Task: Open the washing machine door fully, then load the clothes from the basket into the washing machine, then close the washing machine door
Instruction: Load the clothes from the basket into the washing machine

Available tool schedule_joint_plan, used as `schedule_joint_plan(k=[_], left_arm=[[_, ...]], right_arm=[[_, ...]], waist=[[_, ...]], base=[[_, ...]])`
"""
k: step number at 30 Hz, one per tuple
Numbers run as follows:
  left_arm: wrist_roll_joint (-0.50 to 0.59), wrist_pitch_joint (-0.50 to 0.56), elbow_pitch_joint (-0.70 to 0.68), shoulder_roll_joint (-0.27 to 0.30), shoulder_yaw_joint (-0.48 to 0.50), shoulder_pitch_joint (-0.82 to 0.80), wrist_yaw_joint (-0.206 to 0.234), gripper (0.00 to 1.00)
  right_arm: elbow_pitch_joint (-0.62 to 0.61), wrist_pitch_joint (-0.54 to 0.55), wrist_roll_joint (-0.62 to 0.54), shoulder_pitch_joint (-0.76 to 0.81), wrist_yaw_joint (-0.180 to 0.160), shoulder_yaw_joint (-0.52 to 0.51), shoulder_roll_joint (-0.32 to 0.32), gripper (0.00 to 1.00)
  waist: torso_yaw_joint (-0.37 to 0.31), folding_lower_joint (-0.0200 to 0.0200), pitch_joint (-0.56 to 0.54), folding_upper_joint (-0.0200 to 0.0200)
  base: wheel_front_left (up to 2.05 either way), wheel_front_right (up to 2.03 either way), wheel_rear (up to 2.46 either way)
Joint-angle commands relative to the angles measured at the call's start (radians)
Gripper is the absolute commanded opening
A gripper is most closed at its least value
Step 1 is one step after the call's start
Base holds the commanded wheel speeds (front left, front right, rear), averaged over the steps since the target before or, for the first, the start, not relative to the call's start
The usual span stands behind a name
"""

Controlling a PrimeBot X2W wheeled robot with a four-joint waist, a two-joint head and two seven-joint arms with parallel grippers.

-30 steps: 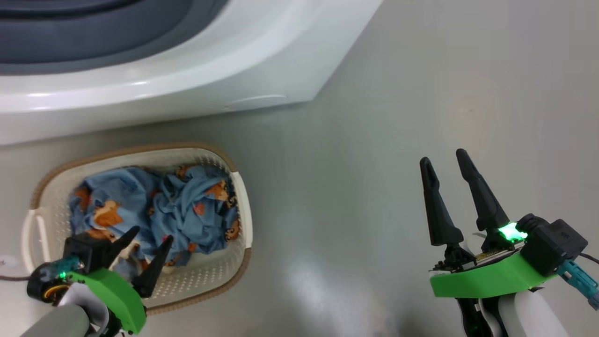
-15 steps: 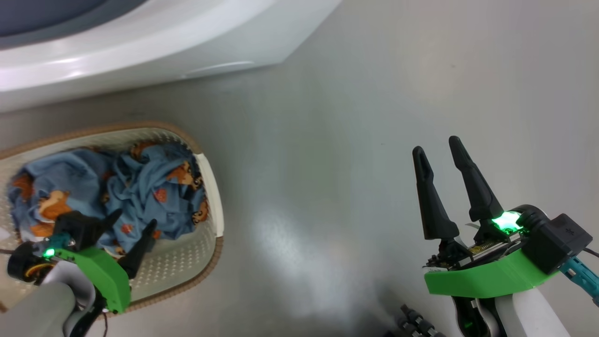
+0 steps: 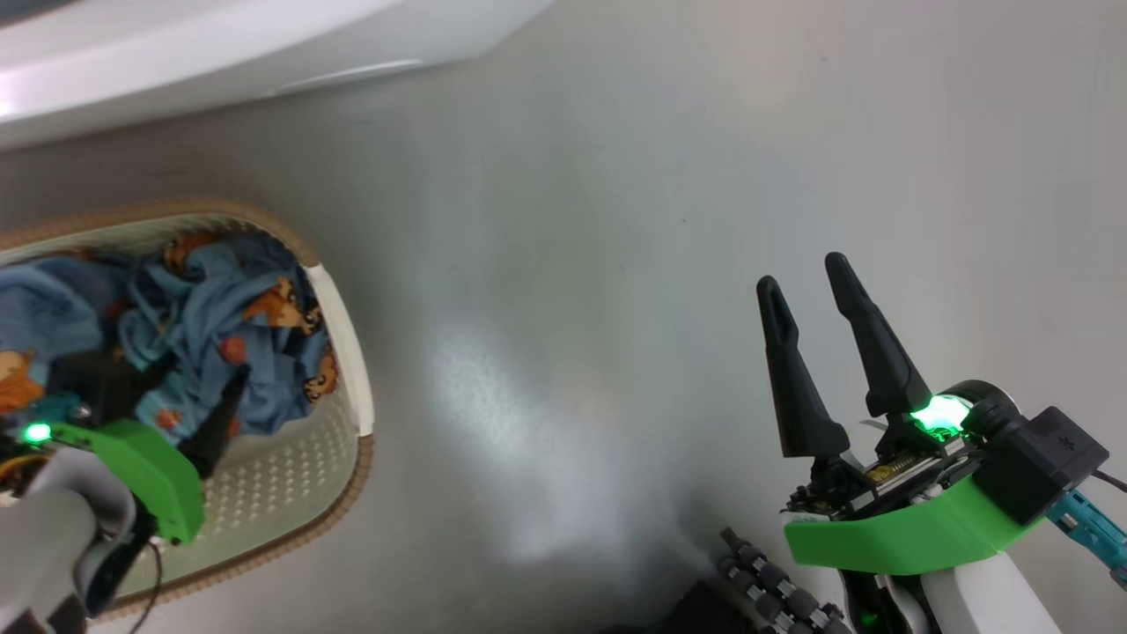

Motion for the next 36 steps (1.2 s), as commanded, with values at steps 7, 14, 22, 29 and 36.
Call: schedule_joint_plan(k=[7, 14, 22, 29, 36], left_arm=[[-0.032, -0.007, 0.027, 0.057, -0.003, -0.028, 0.001, 1.0], [-0.032, 0.018, 0.073, 0.057, -0.063, -0.063, 0.001, 1.0], [-0.039, 0.015, 0.087, 0.04, -0.097, -0.088, 0.001, 0.0], [-0.061, -0.004, 0.038, 0.04, -0.111, -0.076, 0.001, 0.0], [-0.097, -0.01, -0.035, 0.029, -0.106, -0.053, 0.001, 0.0]], right_arm=[[-0.035, -0.008, 0.033, 0.013, 0.006, 0.039, -0.009, 1.0], [-0.039, -0.008, 0.041, 0.012, 0.006, 0.052, -0.009, 1.0], [-0.04, -0.008, 0.041, 0.011, 0.006, 0.051, -0.009, 1.0], [-0.03, -0.008, 0.04, 0.004, 0.006, 0.031, -0.009, 1.0], [0.0, -0.008, 0.028, -0.008, 0.006, 0.005, -0.009, 1.0]], waist=[[-0.044, -0.0001, 0.04, -0.0001], [-0.059, -0.0001, 0.047, -0.0001], [-0.058, -0.0001, 0.037, -0.0001], [-0.029, -0.0001, -0.006, -0.0001], [0.022, -0.0001, -0.085, -0.0001]], base=[[0.0, 0.0, 0.0], [0.0, 0.0, 0.0], [0.0, 0.0, 0.0], [0.0, 0.0, 0.0], [0.0, 0.0, 0.0]])
